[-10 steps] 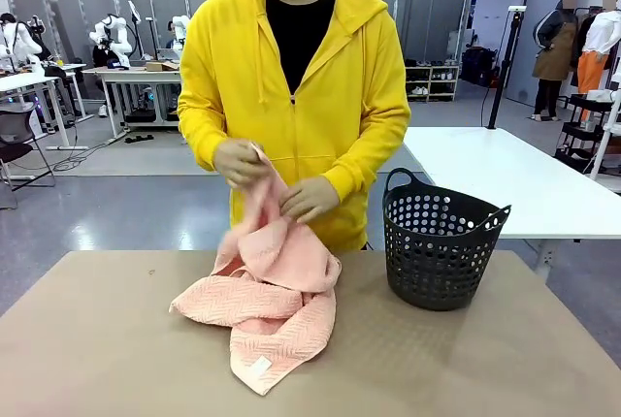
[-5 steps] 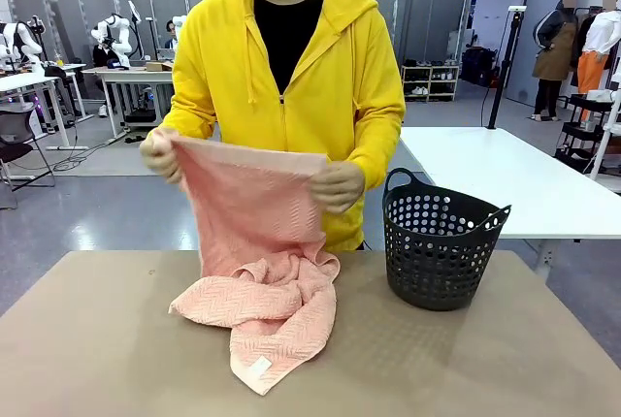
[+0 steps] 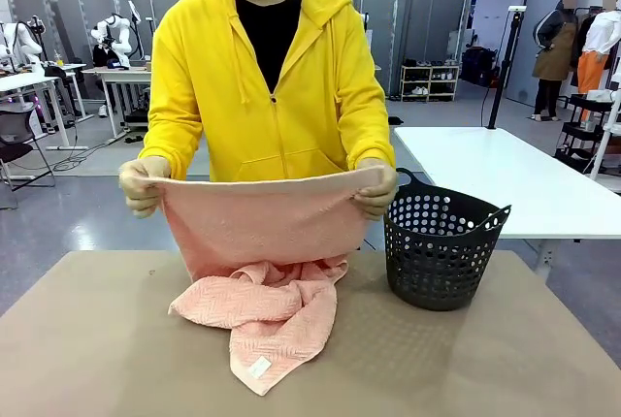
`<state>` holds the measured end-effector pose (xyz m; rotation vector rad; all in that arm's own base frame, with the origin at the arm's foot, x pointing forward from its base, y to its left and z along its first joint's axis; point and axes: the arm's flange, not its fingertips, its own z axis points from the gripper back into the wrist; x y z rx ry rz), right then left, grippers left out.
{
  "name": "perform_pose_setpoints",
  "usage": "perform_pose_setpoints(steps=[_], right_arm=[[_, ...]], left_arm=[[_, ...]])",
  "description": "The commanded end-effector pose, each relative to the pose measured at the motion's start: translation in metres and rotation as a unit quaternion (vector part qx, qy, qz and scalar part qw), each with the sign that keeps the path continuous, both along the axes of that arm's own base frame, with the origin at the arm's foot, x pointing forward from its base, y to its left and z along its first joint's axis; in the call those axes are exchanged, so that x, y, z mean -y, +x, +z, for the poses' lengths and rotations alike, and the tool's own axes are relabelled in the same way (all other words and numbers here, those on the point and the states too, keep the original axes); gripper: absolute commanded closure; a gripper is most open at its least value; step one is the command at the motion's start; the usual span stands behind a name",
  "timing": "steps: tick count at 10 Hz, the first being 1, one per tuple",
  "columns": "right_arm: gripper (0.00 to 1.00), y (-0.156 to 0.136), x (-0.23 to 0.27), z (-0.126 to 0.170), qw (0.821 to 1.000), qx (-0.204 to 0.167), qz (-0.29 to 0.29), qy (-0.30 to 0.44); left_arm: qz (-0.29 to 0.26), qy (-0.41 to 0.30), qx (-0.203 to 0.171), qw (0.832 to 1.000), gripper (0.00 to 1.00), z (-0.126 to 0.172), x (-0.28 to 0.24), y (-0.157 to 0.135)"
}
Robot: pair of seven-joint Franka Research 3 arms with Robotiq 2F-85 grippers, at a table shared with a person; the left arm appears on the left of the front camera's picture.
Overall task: Fold the towel.
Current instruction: Grab the top end of the 100 cm Hotel Towel extended by the human.
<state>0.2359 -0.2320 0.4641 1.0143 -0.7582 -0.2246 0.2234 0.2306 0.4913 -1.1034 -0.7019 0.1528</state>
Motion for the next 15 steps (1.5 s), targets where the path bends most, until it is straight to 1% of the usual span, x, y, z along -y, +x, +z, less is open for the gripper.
perform_pose_setpoints(steps=[1, 10, 11, 12, 13, 14, 15], right_arm=[[0.0, -0.001, 0.001, 0.0, 1.0, 0.003, -0.002, 0.002], [0.0, -0.001, 0.001, 0.0, 1.0, 0.003, -0.002, 0.002], [0.0, 0.0, 0.0, 0.0, 1.0, 0.0, 0.0, 0.0], [0.0, 0.001, 0.003, 0.016, 0.999, 0.024, 0.009, -0.046], [0.0, 0.004, 0.004, 0.037, 0.994, 0.053, 0.027, -0.089], [0.0, 0.009, 0.001, 0.056, 0.988, 0.074, 0.045, -0.131], [0.0, 0.017, -0.008, 0.085, 0.973, 0.101, 0.075, -0.195]], left_arm=[[0.002, 0.0, 0.001, 1.0, 0.0, 0.001, -0.002, 0.0], [0.0, 0.0, 0.0, 1.0, 0.0, 0.0, 0.0, 0.0], [-0.031, 0.052, 0.022, 0.998, 0.0, 0.011, 0.002, 0.002], [-0.064, 0.117, 0.047, 0.99, 0.0, 0.03, 0.004, 0.002], [-0.088, 0.186, 0.062, 0.977, 0.0, 0.052, 0.005, 0.004], [-0.107, 0.226, 0.074, 0.965, 0.0, 0.073, 0.01, 0.008], [-0.142, 0.282, 0.084, 0.945, 0.0, 0.097, 0.019, 0.014]])
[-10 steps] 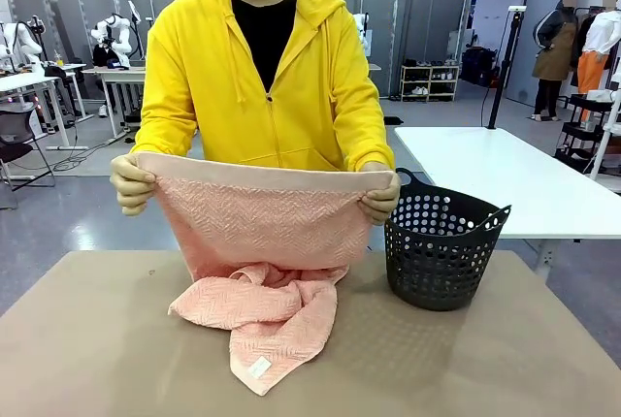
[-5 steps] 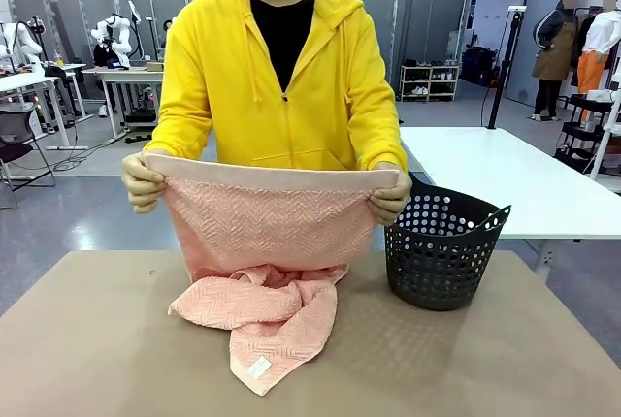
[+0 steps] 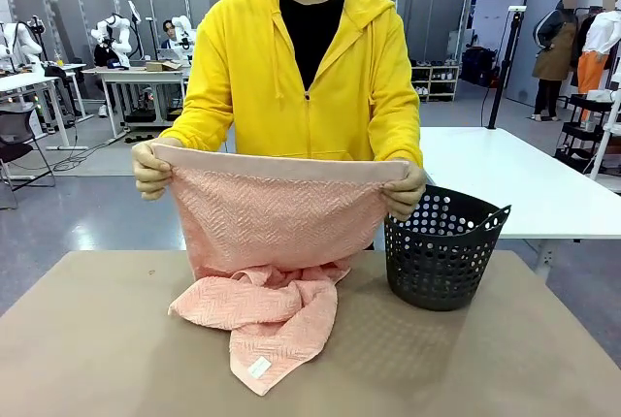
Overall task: Fold the towel.
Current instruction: Grab the top end of the 100 cm Hotel Towel extended by the human.
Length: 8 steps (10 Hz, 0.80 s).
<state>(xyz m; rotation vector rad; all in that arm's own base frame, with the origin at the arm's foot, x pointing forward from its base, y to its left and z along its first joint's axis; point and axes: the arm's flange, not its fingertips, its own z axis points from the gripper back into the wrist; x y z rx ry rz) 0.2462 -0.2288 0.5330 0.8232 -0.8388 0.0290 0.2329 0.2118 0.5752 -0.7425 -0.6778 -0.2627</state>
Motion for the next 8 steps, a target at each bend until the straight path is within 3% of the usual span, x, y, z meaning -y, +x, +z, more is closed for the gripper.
perform_pose_setpoints(steps=[1, 3, 5, 7, 8], right_arm=[[0.0, 0.013, -0.019, 0.041, 0.988, 0.061, 0.056, -0.129], [0.0, 0.022, -0.059, 0.086, 0.955, 0.111, 0.104, -0.253], [0.0, 0.026, -0.109, 0.132, 0.922, 0.15, 0.134, -0.332], [0.0, 0.027, -0.151, 0.161, 0.888, 0.186, 0.166, -0.387], [0.0, 0.032, -0.164, 0.164, 0.876, 0.19, 0.179, -0.406]], left_arm=[[-0.066, 0.111, 0.035, 0.991, 0.0, 0.034, 0.015, 0.01], [-0.119, 0.217, 0.079, 0.966, 0.0, 0.074, 0.054, 0.018], [-0.16, 0.317, 0.103, 0.929, 0.0, 0.1, 0.099, 0.025], [-0.211, 0.365, 0.147, 0.895, 0.0, 0.121, 0.144, 0.024], [-0.221, 0.363, 0.157, 0.892, 0.0, 0.125, 0.162, 0.025]])
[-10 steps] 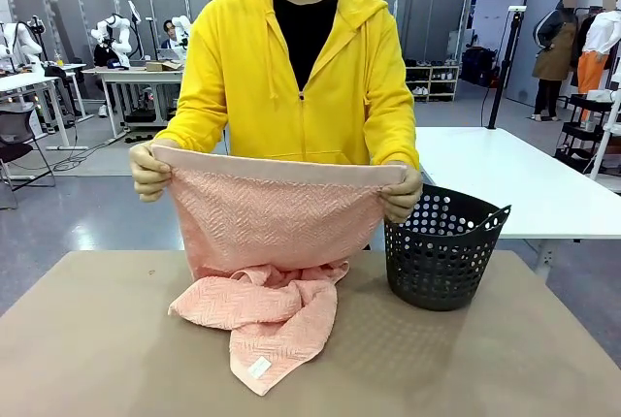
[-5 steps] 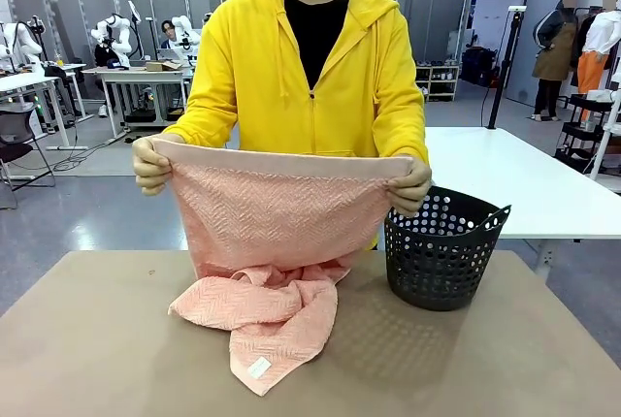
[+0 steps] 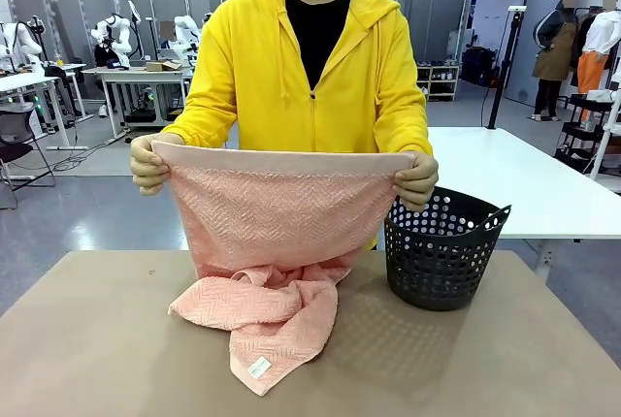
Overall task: Fold the towel.
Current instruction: Grab the top end of the 100 cm Hotel Towel extended by the human.
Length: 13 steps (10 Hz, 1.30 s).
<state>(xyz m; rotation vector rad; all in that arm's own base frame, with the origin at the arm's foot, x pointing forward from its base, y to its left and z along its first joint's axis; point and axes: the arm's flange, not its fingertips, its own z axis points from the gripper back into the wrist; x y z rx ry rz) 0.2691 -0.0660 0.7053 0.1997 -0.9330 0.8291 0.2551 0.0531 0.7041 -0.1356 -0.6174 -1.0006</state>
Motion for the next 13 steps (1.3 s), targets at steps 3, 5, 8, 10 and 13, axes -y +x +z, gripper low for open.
perform_pose_setpoints(steps=[3, 5, 8, 10, 13], right_arm=[[0.0, 0.015, -0.015, -0.006, 1.0, 0.018, -0.006, -0.02], [0.0, 0.009, -0.019, 0.002, 0.999, 0.016, 0.015, -0.039], [0.0, 0.009, -0.019, 0.002, 0.999, 0.016, 0.015, -0.039], [0.0, 0.026, -0.04, 0.017, 0.988, -0.008, 0.106, -0.115], [0.0, 0.057, -0.103, 0.061, 0.957, -0.045, 0.213, -0.194]], left_arm=[[-0.017, -0.019, 0.032, 0.999, 0.0, 0.0, 0.019, 0.004], [-0.036, 0.007, 0.018, 0.999, 0.0, 0.005, 0.023, 0.001], [-0.036, 0.007, 0.018, 0.999, 0.0, 0.005, 0.023, 0.001], [-0.085, 0.057, 0.058, 0.993, 0.0, 0.026, 0.049, 0.018], [-0.172, 0.172, 0.073, 0.967, 0.0, 0.047, 0.104, 0.044]])
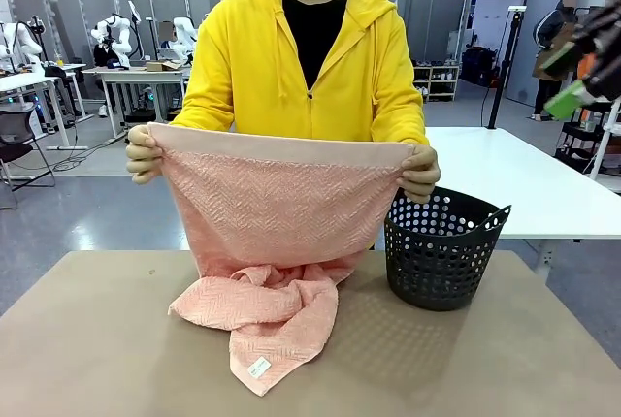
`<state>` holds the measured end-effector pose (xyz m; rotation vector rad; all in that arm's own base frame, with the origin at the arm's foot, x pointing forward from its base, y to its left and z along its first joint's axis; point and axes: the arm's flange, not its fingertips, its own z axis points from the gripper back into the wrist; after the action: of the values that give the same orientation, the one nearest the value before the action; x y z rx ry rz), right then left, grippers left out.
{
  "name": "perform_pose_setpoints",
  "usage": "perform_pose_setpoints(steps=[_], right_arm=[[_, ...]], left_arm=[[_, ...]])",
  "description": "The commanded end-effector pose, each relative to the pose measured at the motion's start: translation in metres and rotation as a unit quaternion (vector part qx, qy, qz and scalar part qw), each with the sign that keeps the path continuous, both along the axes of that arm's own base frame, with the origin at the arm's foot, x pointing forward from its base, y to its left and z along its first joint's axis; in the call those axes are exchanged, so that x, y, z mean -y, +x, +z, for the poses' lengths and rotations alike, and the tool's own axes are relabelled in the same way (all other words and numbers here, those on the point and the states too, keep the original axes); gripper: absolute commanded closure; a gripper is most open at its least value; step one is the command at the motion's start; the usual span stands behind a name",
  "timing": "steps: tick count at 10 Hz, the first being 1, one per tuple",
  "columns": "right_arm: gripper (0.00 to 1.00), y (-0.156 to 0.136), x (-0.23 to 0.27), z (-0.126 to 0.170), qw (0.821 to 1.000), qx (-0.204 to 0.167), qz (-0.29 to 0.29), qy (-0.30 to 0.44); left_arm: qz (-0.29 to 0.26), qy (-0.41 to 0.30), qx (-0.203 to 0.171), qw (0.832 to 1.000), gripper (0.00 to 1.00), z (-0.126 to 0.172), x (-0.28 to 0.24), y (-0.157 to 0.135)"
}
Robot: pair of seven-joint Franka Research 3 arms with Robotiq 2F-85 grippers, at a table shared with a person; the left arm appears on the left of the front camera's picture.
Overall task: Fold the towel.
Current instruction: Grab the top end of the 100 cm Hotel Towel extended by the human.
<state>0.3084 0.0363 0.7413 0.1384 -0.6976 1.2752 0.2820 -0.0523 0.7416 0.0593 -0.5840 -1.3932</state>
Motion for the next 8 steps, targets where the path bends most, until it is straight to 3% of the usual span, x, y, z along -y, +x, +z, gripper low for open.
perform_pose_setpoints(steps=[1, 3, 5, 8], right_arm=[[0.0, 0.027, -0.027, 0.038, 0.995, -0.003, 0.063, -0.082], [0.0, 0.041, -0.08, 0.053, 0.984, 0.007, 0.101, -0.147], [0.0, 0.053, -0.118, 0.057, 0.977, 0.014, 0.116, -0.181], [0.0, 0.058, -0.147, 0.035, 0.971, 0.004, 0.118, -0.206]], left_arm=[[-0.038, 0.072, 0.025, 0.996, 0.0, 0.018, 0.018, 0.027], [-0.081, 0.109, 0.044, 0.99, 0.0, 0.033, 0.067, 0.038], [-0.097, 0.136, 0.038, 0.985, 0.0, 0.036, 0.113, 0.051], [-0.097, 0.143, 0.062, 0.983, 0.0, 0.028, 0.151, 0.069]])
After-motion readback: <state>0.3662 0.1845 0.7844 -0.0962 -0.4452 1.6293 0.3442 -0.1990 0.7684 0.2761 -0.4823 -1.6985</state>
